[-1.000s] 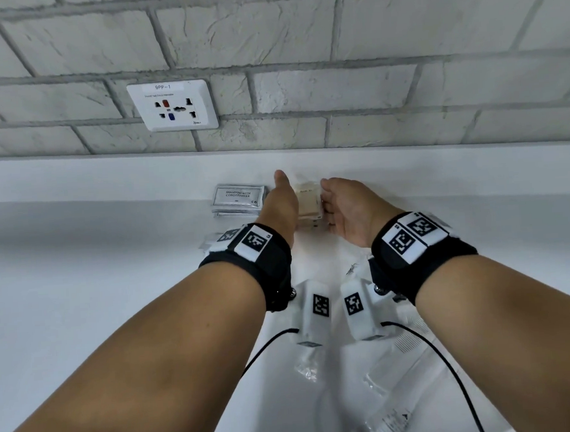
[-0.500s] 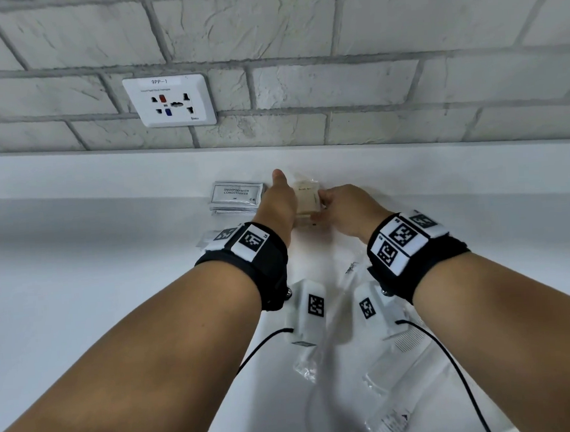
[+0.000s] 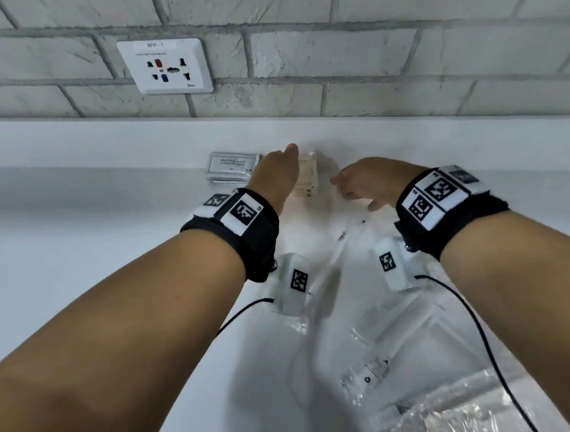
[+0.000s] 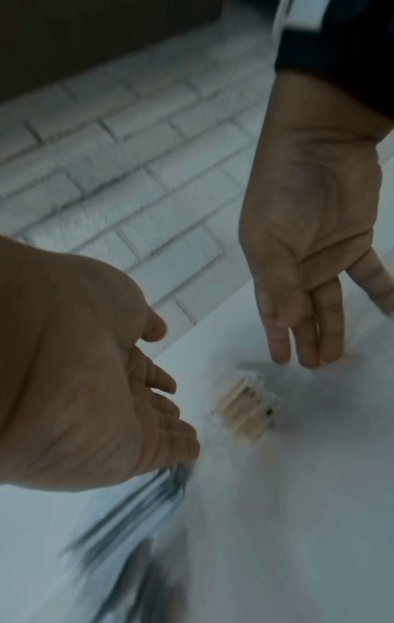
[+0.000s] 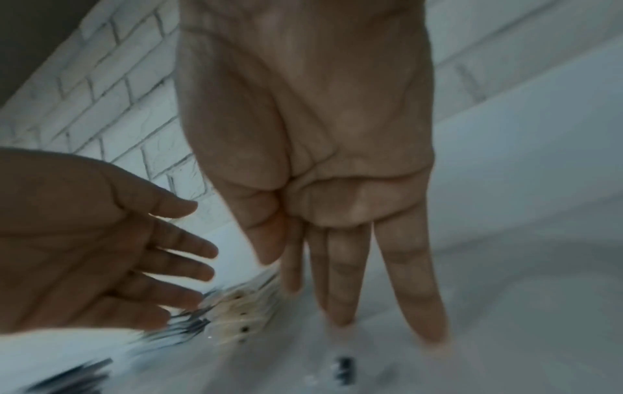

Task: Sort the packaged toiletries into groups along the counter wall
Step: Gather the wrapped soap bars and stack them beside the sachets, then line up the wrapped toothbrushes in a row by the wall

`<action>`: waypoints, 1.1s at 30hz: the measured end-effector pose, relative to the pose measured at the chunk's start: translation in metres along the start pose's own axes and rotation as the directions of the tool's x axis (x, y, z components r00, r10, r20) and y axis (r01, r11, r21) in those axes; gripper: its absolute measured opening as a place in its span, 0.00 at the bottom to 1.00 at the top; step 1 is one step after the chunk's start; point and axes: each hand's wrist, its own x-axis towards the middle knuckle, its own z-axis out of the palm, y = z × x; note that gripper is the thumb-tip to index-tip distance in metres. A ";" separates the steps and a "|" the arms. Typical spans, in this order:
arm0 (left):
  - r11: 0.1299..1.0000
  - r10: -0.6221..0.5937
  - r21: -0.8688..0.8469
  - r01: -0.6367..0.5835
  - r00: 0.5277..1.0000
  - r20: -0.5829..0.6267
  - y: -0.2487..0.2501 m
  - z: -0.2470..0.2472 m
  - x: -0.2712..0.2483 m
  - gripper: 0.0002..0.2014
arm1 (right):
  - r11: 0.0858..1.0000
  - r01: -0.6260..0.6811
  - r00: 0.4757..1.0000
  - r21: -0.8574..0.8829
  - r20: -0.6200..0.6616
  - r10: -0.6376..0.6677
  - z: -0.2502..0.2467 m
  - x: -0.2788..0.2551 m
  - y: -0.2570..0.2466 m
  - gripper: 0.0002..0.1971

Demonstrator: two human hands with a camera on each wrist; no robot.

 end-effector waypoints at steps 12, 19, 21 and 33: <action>0.319 0.105 0.877 -0.358 0.933 0.343 -0.066 0.018 -0.111 0.13 | 0.995 0.065 0.997 -0.073 0.040 -0.062 0.035 -0.137 0.029 0.21; 0.275 0.052 0.893 -0.357 0.933 0.357 -0.084 -0.001 -0.145 0.07 | 0.998 -0.056 0.985 0.002 -0.163 0.055 0.040 -0.205 0.058 0.14; 0.286 0.042 0.896 -0.341 0.938 0.343 -0.092 -0.007 -0.155 0.09 | 0.997 -0.038 0.983 -0.066 -0.184 0.026 0.049 -0.217 0.056 0.13; 0.493 0.098 0.834 -0.247 0.969 0.229 -0.110 -0.037 -0.205 0.15 | 0.840 0.100 0.962 -0.533 -0.163 -0.218 0.100 -0.229 0.017 0.07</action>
